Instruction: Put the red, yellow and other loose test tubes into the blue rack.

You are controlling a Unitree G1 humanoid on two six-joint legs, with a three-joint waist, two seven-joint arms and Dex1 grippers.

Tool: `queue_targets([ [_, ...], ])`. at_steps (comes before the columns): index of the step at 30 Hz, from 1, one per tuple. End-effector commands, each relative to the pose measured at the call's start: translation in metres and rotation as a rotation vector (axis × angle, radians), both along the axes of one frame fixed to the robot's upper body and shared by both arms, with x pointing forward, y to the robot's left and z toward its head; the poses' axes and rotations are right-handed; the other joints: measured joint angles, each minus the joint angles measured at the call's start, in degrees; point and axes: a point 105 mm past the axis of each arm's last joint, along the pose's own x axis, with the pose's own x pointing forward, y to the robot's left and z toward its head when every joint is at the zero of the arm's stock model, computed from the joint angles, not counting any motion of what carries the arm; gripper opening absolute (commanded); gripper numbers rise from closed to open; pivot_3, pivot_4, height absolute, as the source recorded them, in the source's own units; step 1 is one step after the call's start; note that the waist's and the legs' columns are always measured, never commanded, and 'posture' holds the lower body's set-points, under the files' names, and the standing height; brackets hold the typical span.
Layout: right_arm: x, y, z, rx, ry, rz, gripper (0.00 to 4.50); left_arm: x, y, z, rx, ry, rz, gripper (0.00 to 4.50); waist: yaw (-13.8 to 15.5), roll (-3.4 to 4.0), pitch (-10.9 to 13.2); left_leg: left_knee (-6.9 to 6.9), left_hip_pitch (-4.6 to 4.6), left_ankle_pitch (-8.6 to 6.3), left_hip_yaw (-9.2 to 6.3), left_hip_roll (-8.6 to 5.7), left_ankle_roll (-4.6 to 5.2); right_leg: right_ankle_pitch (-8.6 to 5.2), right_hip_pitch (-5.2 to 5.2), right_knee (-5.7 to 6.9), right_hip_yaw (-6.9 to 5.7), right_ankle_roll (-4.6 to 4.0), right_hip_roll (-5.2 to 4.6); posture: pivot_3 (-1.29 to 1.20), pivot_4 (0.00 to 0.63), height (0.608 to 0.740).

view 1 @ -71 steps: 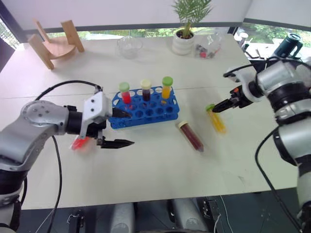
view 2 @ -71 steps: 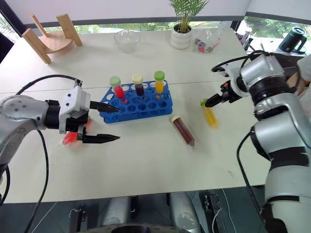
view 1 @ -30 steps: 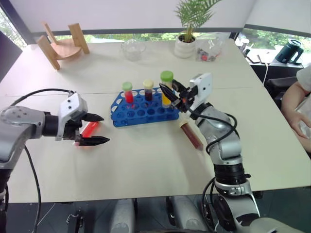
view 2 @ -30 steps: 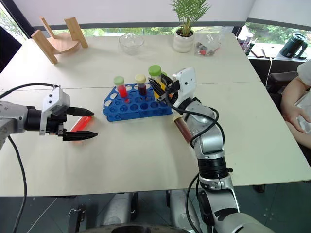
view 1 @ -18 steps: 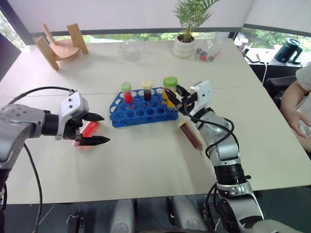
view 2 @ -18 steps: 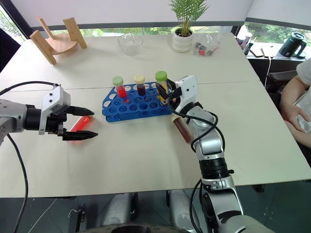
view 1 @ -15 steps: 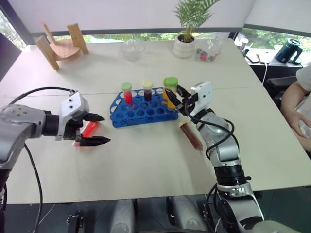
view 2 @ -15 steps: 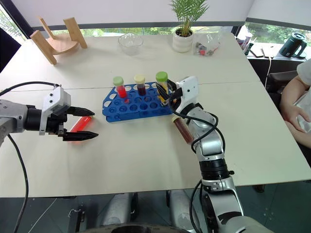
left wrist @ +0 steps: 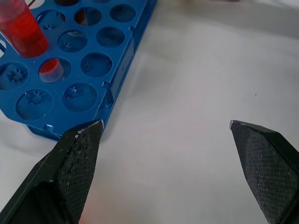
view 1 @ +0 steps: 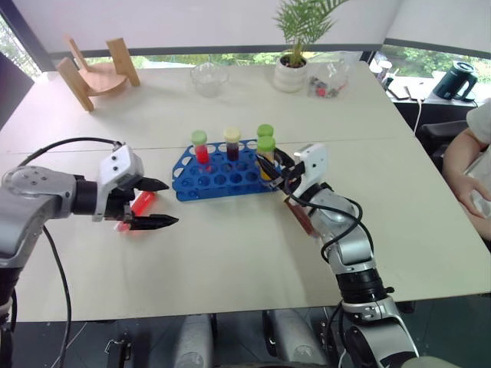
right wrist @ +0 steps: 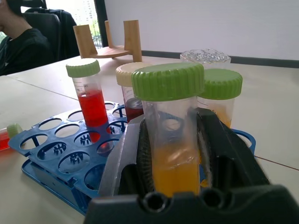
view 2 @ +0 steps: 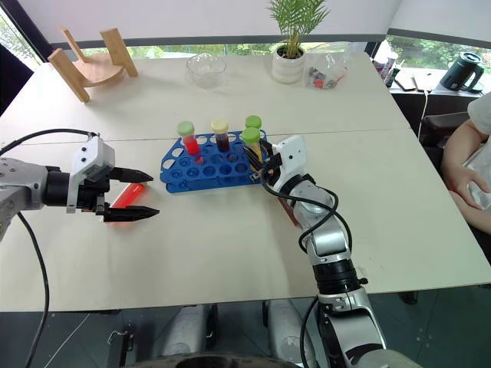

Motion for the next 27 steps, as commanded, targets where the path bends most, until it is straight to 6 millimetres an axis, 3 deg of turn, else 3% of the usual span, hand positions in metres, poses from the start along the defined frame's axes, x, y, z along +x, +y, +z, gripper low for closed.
queue_targets([
  [1, -0.009, -0.001, 0.016, -0.014, -0.069, 0.019, 3.36, 0.003, -0.001, 0.010, -0.004, -0.040, -0.009, 4.50, 0.04, 0.00, 0.00, 0.00, 0.00, 0.00, 0.00, 0.00, 0.00, 0.00, 0.00, 0.00, 0.00, 0.00, 0.00, 0.00, 0.150, 0.740],
  [3, -0.012, -0.007, 0.022, -0.017, -0.070, 0.021, 4.33, 0.004, -0.003, 0.010, -0.014, -0.042, -0.016, 4.50, 0.05, 0.00, 0.00, 0.01, 0.00, 0.00, 0.00, -0.01, 0.00, 0.00, 0.00, 0.00, 0.00, 0.00, 0.00, 0.00, 0.150, 0.740],
  [8, -0.024, -0.033, 0.063, -0.091, -0.105, 0.075, 4.33, 0.005, -0.009, 0.013, -0.036, -0.050, -0.039, 4.50, 0.16, 0.00, 0.00, 0.02, 0.00, 0.00, 0.01, -0.01, 0.00, 0.00, 0.01, 0.00, 0.02, 0.01, -0.01, 0.00, 0.150, 0.740],
  [10, -0.028, -0.042, 0.070, -0.166, -0.024, 0.152, 4.33, 0.004, -0.013, 0.014, -0.037, -0.054, -0.062, 4.50, 0.16, 0.01, 0.01, 0.03, -0.01, 0.00, 0.02, -0.02, 0.00, 0.00, 0.01, 0.00, 0.03, 0.01, -0.02, 0.00, 0.150, 0.740],
  [13, -0.037, -0.063, 0.036, -0.381, 0.450, 0.232, 4.33, -0.001, -0.022, 0.013, -0.004, -0.064, -0.114, 4.50, 0.16, 0.02, 0.02, 0.04, 0.04, 0.00, 0.02, -0.02, 0.01, 0.00, 0.07, -0.01, 0.03, 0.01, -0.02, 0.00, 0.150, 0.740],
  [17, -0.030, -0.076, 0.028, -0.466, 0.756, 0.190, 4.33, -0.006, -0.039, 0.010, 0.050, -0.107, -0.191, 4.50, -0.28, 0.01, 0.01, 0.00, 0.13, -0.03, 0.04, 0.01, 0.07, -0.04, 0.10, -0.02, 0.05, -0.07, 0.03, 0.00, 0.150, 0.740],
  [22, -0.028, -0.079, 0.017, -0.626, 0.887, 0.195, 4.33, -0.023, -0.056, -0.003, 0.124, -0.133, -0.251, 4.50, -0.83, 0.02, 0.02, -0.02, 0.12, -0.05, 0.10, 0.03, 0.11, -0.05, 0.04, -0.03, 0.13, -0.07, 0.05, 0.00, 0.150, 0.740],
  [27, -0.026, -0.075, 0.000, -0.658, 0.977, 0.203, 4.33, -0.030, -0.066, -0.012, 0.086, -0.140, -0.226, 4.50, -0.60, 0.01, 0.02, 0.01, 0.05, -0.16, 0.14, 0.02, 0.30, -0.08, 0.01, -0.12, 0.15, -0.02, 0.02, 0.00, 0.150, 0.740],
])
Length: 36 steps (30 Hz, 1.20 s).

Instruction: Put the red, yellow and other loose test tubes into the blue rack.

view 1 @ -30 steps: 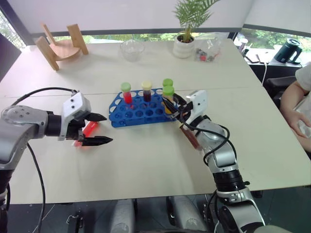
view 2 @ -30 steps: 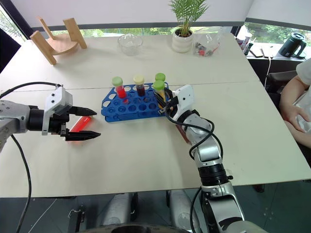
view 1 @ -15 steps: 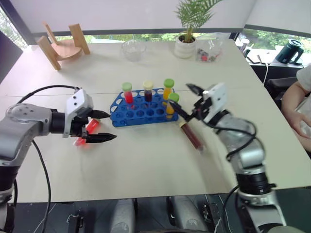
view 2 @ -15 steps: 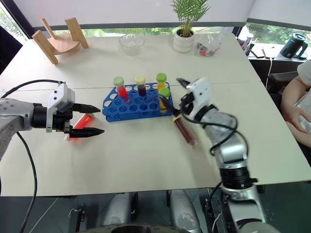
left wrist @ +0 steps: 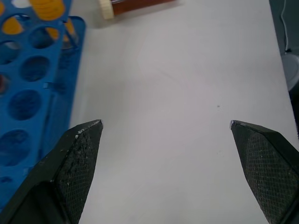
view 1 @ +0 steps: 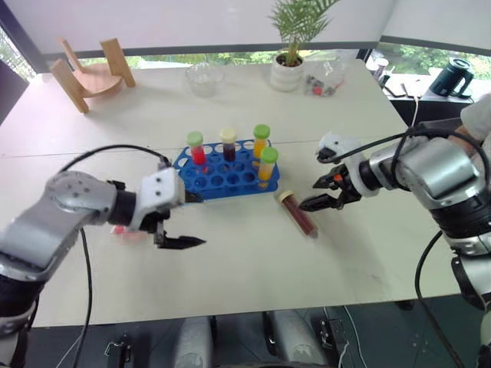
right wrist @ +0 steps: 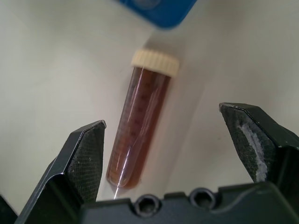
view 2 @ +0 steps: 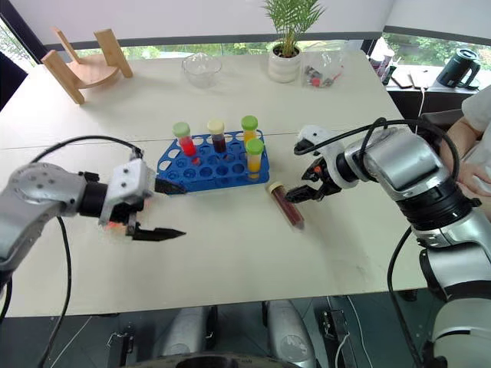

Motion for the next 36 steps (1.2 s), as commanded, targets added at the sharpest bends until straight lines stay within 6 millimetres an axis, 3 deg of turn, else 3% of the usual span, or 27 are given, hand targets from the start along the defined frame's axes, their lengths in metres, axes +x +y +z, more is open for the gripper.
queue_targets([
  [1, 0.002, 0.007, 0.002, -0.012, 0.011, 0.011, 4.33, -0.002, -0.006, 0.001, -0.019, -0.038, 0.020, 4.50, 0.07, 0.00, 0.00, 0.01, 0.00, 0.00, 0.00, -0.01, 0.00, 0.00, 0.00, 0.00, 0.00, 0.00, -0.01, 0.00, 0.150, 0.740],
  [7, 0.010, 0.029, -0.028, -0.030, 0.004, 0.001, 4.33, 0.000, -0.015, -0.002, -0.056, -0.048, 0.049, 4.50, -0.30, -0.13, -0.08, 0.08, 0.05, 0.00, -0.01, 0.00, 0.00, 0.02, 0.04, 0.06, 0.00, 0.01, 0.00, 0.00, 0.150, 0.740],
  [8, 0.008, 0.030, -0.033, -0.038, 0.003, 0.015, 4.09, 0.000, -0.015, -0.002, -0.058, -0.048, 0.051, 4.50, -0.37, -0.15, -0.09, 0.08, 0.08, 0.00, -0.02, 0.00, 0.00, 0.02, 0.09, 0.06, -0.02, 0.01, 0.01, 0.00, 0.150, 0.740],
  [10, 0.004, 0.031, -0.038, -0.033, 0.017, 0.034, 3.38, 0.001, -0.013, -0.001, -0.058, -0.047, 0.056, 4.50, -0.41, -0.16, -0.09, 0.10, 0.11, 0.00, -0.03, 0.00, 0.00, 0.02, 0.14, 0.06, -0.02, 0.01, 0.00, 0.00, 0.150, 0.740],
  [15, -0.007, 0.028, -0.048, -0.025, 0.034, 0.054, 0.95, 0.004, -0.009, 0.003, -0.064, -0.040, 0.059, 4.50, -0.52, -0.16, -0.10, 0.08, 0.17, 0.00, -0.07, 0.00, 0.00, 0.01, 0.22, 0.06, -0.05, 0.00, 0.01, 0.00, 0.150, 0.740],
  [17, -0.012, 0.025, -0.050, -0.014, 0.017, 0.074, 0.86, 0.005, -0.007, 0.006, -0.063, -0.035, 0.056, 4.50, -0.45, -0.18, -0.12, 0.06, 0.17, 0.00, -0.10, 0.00, 0.00, 0.01, 0.23, 0.06, -0.08, 0.00, 0.02, 0.00, 0.150, 0.740],
  [19, -0.020, 0.036, -0.037, 0.114, -0.038, 0.147, 0.86, 0.010, -0.001, 0.009, -0.059, -0.030, 0.068, 4.50, -0.01, -0.26, -0.16, 0.07, 0.17, 0.00, -0.12, -0.01, 0.00, 0.00, 0.26, 0.05, -0.10, 0.01, 0.01, 0.00, 0.150, 0.740],
  [22, -0.046, 0.068, 0.007, 0.430, -0.167, 0.363, 0.86, 0.022, 0.017, 0.030, -0.169, -0.017, 0.138, 4.50, 0.49, -0.26, -0.14, 0.05, 0.16, 0.00, -0.12, -0.01, 0.00, -0.01, 0.27, 0.01, -0.11, 0.02, 0.01, 0.00, 0.150, 0.740],
  [24, -0.059, 0.091, 0.040, 0.658, -0.317, 0.439, 0.86, 0.035, 0.040, 0.049, -0.241, -0.037, 0.222, 4.50, 0.12, -0.28, -0.11, 0.01, 0.15, 0.00, -0.12, 0.05, 0.00, -0.01, 0.21, 0.02, -0.11, 0.02, 0.09, 0.00, 0.150, 0.740],
  [26, -0.054, 0.111, 0.065, 0.845, -0.430, 0.367, 0.86, 0.041, 0.062, 0.055, -0.223, -0.042, 0.283, 4.50, -0.80, -0.23, -0.08, 0.03, 0.15, 0.00, -0.17, 0.22, 0.00, 0.04, 0.16, 0.05, -0.06, -0.06, 0.32, 0.00, 0.150, 0.740],
  [29, -0.036, 0.130, 0.092, 1.059, -0.591, 0.210, 0.86, 0.042, 0.079, 0.055, -0.177, -0.017, 0.316, 4.50, -0.77, -0.20, -0.08, -0.01, 0.21, 0.00, -0.21, 0.31, -0.01, 0.09, 0.13, 0.12, 0.01, -0.13, 0.47, 0.00, 0.150, 0.740],
  [32, -0.014, 0.147, 0.091, 1.067, -0.760, 0.088, 0.86, 0.041, 0.084, 0.052, -0.142, 0.012, 0.314, 4.50, -0.18, -0.24, -0.10, 0.00, 0.15, 0.01, -0.21, 0.31, -0.04, 0.08, 0.11, 0.11, -0.04, -0.14, 0.44, 0.00, 0.150, 0.740],
  [36, 0.008, 0.169, 0.069, 0.963, -0.927, 0.023, 0.86, 0.042, 0.095, 0.038, -0.074, 0.041, 0.346, 4.50, -0.30, -0.23, -0.09, -0.01, 0.12, 0.03, -0.07, 0.25, -0.07, 0.08, 0.05, 0.07, 0.00, -0.14, 0.34, 0.00, 0.150, 0.740],
])
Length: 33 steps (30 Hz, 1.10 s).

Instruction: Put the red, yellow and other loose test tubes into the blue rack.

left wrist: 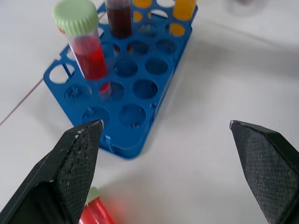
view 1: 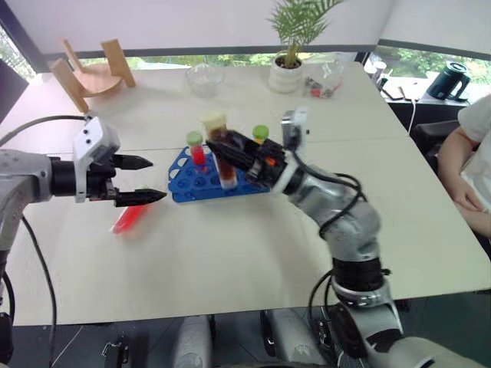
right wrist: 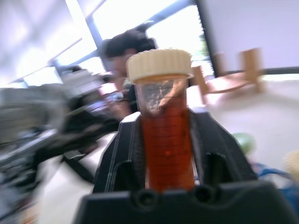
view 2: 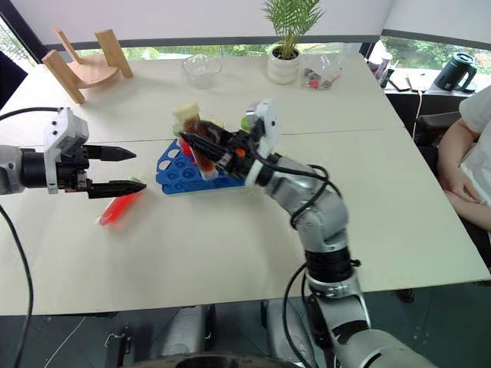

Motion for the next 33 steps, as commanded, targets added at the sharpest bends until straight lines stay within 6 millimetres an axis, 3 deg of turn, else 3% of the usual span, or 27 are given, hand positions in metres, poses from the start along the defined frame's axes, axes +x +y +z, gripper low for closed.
queue_targets([
  [1, 0.010, 0.011, -0.006, -0.011, -0.102, -0.092, 0.86, -0.001, 0.006, -0.001, 0.046, -0.009, 0.004, 4.50, -0.23, 0.00, 0.00, -0.02, 0.00, 0.00, 0.00, 0.00, 0.00, 0.00, -0.03, 0.00, 0.00, 0.00, 0.00, 0.00, 0.150, 0.740],
  [5, 0.020, 0.005, -0.019, -0.026, -0.137, -0.173, 0.86, -0.006, -0.002, 0.001, 0.015, -0.009, -0.004, 4.50, -0.30, 0.00, 0.00, -0.07, -0.03, 0.02, -0.03, 0.03, -0.03, -0.01, -0.06, 0.02, 0.00, -0.01, 0.02, 0.00, 0.150, 0.740],
  [11, 0.027, 0.001, -0.024, -0.007, -0.167, -0.255, 0.86, -0.003, 0.002, -0.001, -0.002, -0.011, 0.033, 4.50, -0.48, 0.01, 0.01, -0.05, -0.02, 0.03, -0.05, 0.03, -0.04, 0.00, -0.06, 0.08, 0.01, -0.01, 0.03, 0.00, 0.150, 0.740],
  [18, 0.023, 0.007, -0.036, -0.016, -0.176, -0.280, 0.86, -0.002, -0.001, -0.003, -0.014, -0.012, 0.035, 4.50, -0.44, 0.00, 0.00, -0.05, -0.01, 0.03, -0.05, 0.03, -0.05, 0.00, -0.06, 0.08, 0.01, -0.01, 0.02, 0.00, 0.150, 0.740],
  [25, 0.007, 0.010, -0.036, -0.062, -0.308, -0.312, 0.86, -0.001, -0.007, -0.003, -0.017, -0.014, 0.026, 4.50, -0.47, 0.01, 0.00, -0.06, -0.01, 0.03, -0.05, 0.02, -0.05, 0.00, -0.06, 0.08, 0.02, -0.01, 0.03, 0.00, 0.150, 0.740],
  [33, 0.008, 0.008, -0.041, -0.015, -0.270, -0.413, 0.86, 0.002, -0.015, -0.009, -0.033, -0.001, 0.012, 4.50, -0.46, 0.00, 0.00, -0.05, -0.01, 0.04, -0.06, 0.03, -0.08, 0.00, -0.06, 0.09, 0.02, -0.01, 0.03, 0.00, 0.150, 0.740],
])
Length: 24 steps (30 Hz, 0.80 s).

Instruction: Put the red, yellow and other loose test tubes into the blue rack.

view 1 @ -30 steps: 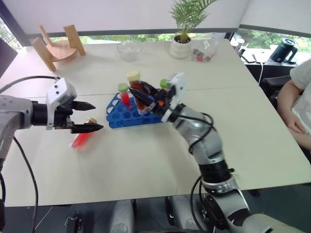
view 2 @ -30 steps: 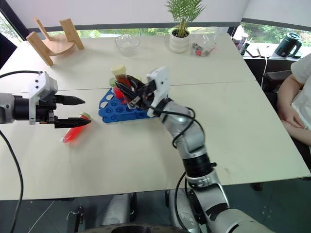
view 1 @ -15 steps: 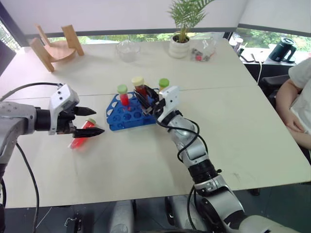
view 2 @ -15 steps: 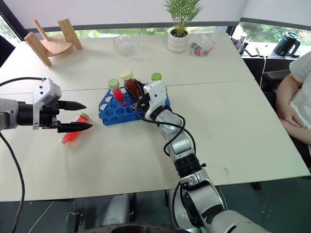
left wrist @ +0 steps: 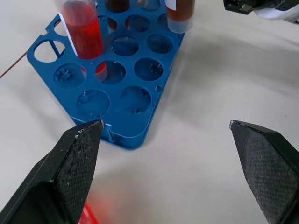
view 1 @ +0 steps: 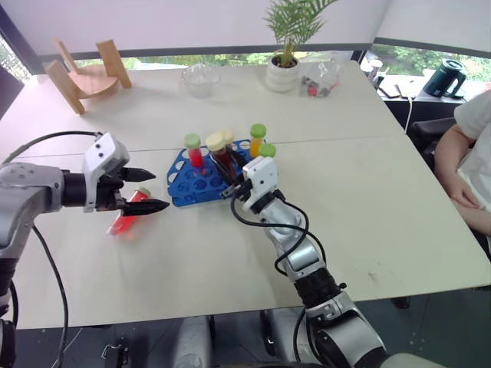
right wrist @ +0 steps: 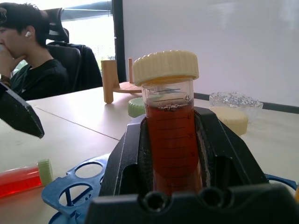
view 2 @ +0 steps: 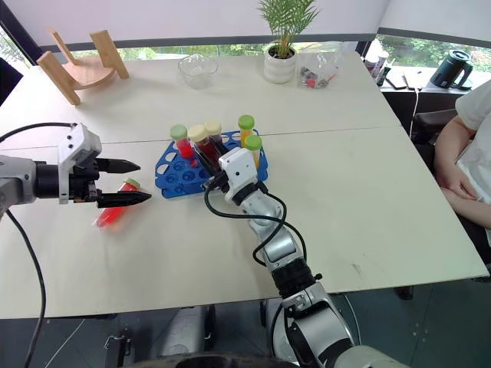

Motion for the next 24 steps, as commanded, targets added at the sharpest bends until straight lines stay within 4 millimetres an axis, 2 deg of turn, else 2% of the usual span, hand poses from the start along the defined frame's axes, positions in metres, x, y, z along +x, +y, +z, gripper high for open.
queue_targets([
  [1, 0.000, -0.003, 0.017, 0.055, -0.073, -0.053, 0.86, 0.002, -0.007, 0.009, 0.004, -0.036, -0.024, 4.50, 0.08, 0.00, 0.00, 0.00, 0.00, 0.00, 0.00, 0.00, 0.00, 0.00, 0.00, 0.00, 0.00, 0.00, 0.00, 0.00, 0.150, 0.740],
  [7, 0.006, -0.010, 0.012, 0.078, -0.072, -0.133, 0.86, 0.002, -0.007, 0.010, 0.008, -0.021, -0.035, 4.50, 0.00, -0.01, -0.01, 0.00, 0.00, 0.01, 0.00, 0.00, -0.03, 0.00, 0.00, 0.00, 0.01, 0.00, 0.00, 0.00, 0.150, 0.740],
  [14, 0.008, -0.003, -0.001, 0.103, -0.011, -0.125, 0.86, 0.004, -0.007, 0.011, 0.014, -0.015, -0.039, 4.50, -0.04, -0.01, -0.01, -0.01, 0.01, 0.02, -0.02, 0.00, -0.03, 0.00, 0.00, 0.01, 0.01, 0.00, 0.01, 0.00, 0.150, 0.740],
  [18, 0.010, 0.007, -0.002, 0.103, -0.003, -0.104, 0.86, 0.006, -0.008, 0.011, 0.011, -0.018, -0.041, 4.50, -0.05, -0.03, -0.02, 0.00, 0.02, 0.02, -0.01, 0.00, -0.04, 0.00, 0.02, 0.01, 0.01, 0.00, 0.00, 0.00, 0.150, 0.740],
  [24, 0.015, 0.009, -0.006, 0.099, 0.001, -0.103, 0.86, 0.005, -0.007, 0.009, 0.008, -0.017, -0.033, 4.50, 0.02, -0.04, -0.03, 0.01, 0.07, 0.05, -0.02, 0.00, -0.08, 0.01, 0.07, 0.03, 0.01, 0.00, 0.00, 0.00, 0.150, 0.740],
])
